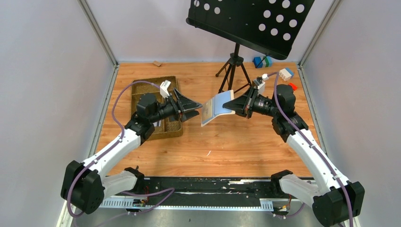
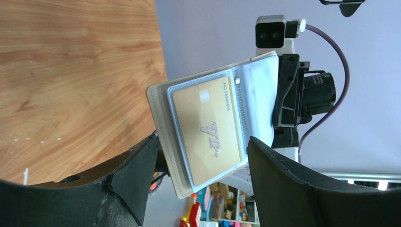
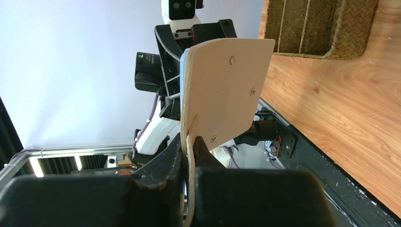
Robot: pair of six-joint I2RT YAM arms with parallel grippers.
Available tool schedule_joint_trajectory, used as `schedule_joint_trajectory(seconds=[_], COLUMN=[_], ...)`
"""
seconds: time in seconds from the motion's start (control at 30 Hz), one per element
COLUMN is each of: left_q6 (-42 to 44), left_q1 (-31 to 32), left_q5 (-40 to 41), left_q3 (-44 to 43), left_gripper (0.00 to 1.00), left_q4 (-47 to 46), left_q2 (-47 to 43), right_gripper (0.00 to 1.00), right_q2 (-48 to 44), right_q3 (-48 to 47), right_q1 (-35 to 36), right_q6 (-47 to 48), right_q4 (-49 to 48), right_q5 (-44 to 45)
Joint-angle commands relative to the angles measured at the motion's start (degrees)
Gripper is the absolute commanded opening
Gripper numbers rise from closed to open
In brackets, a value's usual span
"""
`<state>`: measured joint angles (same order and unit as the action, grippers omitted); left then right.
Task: Take the credit cards out of the card holder
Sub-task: Remove the credit card from the card holder.
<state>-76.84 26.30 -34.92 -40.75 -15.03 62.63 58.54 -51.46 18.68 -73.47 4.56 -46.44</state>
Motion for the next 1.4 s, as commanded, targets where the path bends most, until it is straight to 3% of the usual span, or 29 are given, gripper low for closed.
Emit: schedule_joint_trajectory(seconds=[0.0,0.3,0.47,0.83,0.93,1.07,1.27,1.37], left_q6=[-3.30,-4.06,-6.19,-5.98,-8.50,-13.06,-14.20,-15.25], left_q1=[1.54,2.83,3.23,3.28,3.31,3.31,3.32,3.31], left_q5=[-0.70,-0.18,-0.68,0.55,0.72,-0.03,-0.24,-0.04], left_q3=[-0.31,-0.94,-0.74,1.99,2.49,3.14,2.43,2.96], left_gripper=[0.75,0.77,0.71,0.81,0.73,0.71,0.73,0.67], left_q4=[-7.24,-7.65,-11.64,-8.70,-13.26,-20.85,-22.44,-23.85], left_q2=[1.24,2.95,4.07,2.47,2.20,3.25,3.77,3.76], right_gripper=[0.00,0.00,0.00,0.00,0.00,0.00,0.00,0.00], right_q2=[0.21,0.99,0.60,1.24,1.50,0.89,0.36,-0.57], right_q3=[-1.97,-3.40,-2.66,-4.42,-3.79,-2.07,-0.85,0.98], right_q1=[0.06,0.17,0.22,0.11,0.13,0.20,0.17,0.16], right_q6=[-2.85,-2.98,-3.54,-1.36,-1.65,-2.86,-2.21,-2.34], right_q4=[-5.79,-6.14,-6.75,-5.00,-5.34,-6.59,-6.24,-6.02], right_q5=[-1.73,-2.50,-2.18,-2.55,-2.91,-2.69,-2.68,-2.19])
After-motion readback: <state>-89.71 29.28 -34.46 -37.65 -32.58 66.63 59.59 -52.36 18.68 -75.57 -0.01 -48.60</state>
